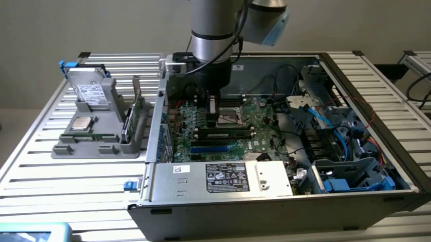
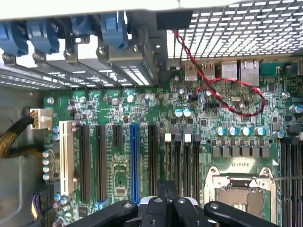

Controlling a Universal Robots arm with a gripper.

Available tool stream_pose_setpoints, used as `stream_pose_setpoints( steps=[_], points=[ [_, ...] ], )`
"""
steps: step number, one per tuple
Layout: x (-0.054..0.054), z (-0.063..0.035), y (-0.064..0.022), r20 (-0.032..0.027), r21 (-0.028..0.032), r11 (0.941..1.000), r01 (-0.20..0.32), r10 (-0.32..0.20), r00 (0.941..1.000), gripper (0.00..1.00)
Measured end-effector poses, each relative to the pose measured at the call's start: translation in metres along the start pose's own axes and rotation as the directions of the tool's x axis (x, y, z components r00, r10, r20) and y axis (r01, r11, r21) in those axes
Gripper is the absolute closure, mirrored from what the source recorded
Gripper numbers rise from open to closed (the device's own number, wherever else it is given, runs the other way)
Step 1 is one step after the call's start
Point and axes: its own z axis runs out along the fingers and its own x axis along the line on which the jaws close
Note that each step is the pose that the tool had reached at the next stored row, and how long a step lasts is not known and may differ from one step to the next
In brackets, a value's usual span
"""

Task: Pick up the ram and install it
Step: 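Press down the ram until it locks into place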

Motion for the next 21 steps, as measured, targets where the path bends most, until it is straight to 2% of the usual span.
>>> stream_pose_setpoints(
  steps=[4,9,21],
  points=[
    [-0.001,0.0072,0.0051,-0.0006,0.0000,1.0000,0.000,0.000,1.0000,0.89],
    [-0.003,0.0148,0.0057,-0.0009,-0.0001,1.0000,0.000,0.000,1.0000,0.89],
    [-0.004,0.0213,0.0059,-0.0054,0.0000,1.0000,0.000,0.000,1.0000,0.89]
  ],
)
